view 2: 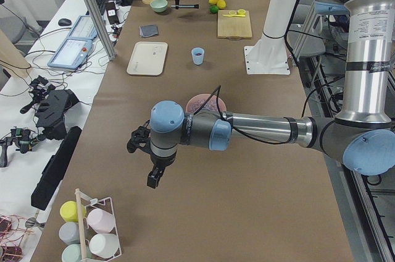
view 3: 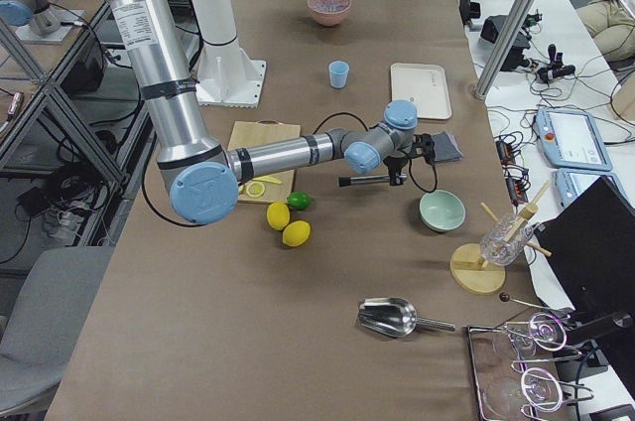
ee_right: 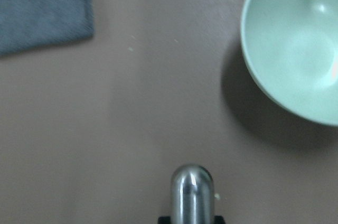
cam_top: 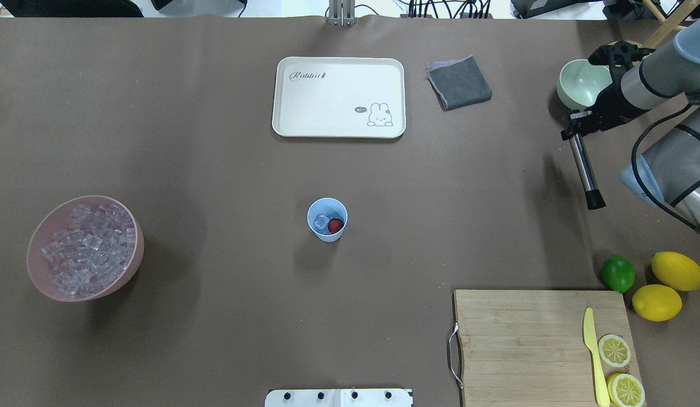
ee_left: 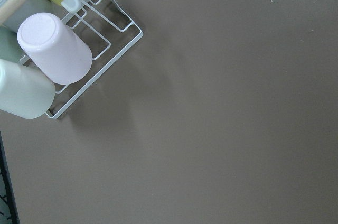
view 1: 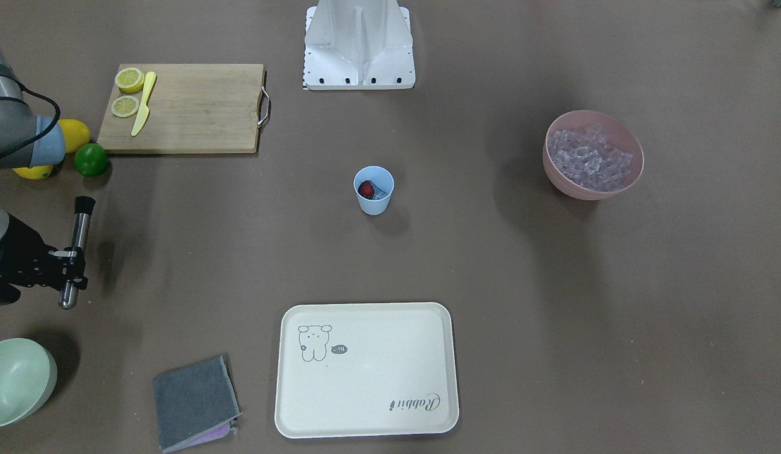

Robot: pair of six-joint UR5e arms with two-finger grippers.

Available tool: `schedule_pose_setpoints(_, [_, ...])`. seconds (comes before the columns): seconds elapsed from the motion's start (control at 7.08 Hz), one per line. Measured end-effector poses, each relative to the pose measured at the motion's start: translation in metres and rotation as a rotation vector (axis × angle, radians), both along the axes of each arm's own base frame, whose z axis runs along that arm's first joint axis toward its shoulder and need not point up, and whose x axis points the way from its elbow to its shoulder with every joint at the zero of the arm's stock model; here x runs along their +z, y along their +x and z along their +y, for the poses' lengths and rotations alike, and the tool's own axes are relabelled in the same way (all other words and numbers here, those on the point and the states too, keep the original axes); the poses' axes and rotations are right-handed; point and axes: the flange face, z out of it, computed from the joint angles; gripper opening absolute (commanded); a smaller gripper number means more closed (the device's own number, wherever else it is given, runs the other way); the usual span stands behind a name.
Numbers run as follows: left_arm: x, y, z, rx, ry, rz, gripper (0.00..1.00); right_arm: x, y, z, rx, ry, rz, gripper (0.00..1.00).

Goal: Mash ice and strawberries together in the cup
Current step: 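Grasp the muddler with the right gripper and lift it upright, then carry the muddler over the blue cup and lower it inside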

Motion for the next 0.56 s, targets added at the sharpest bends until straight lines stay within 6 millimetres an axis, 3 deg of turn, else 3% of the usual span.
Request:
schedule_pose_setpoints(0.28, [-0.005,0.0,-0.004,-0.004,0.004,0.002,0.98,-0.094,0.002,-0.003,0.067,0.126,-0.068,0.0])
schedule_pose_setpoints(0.56, [-0.006,0.0,-0.005,-0.005,0.004,0.004,0.98,-0.162,0.008,0.016,0.104,0.242,-0.121,0.0])
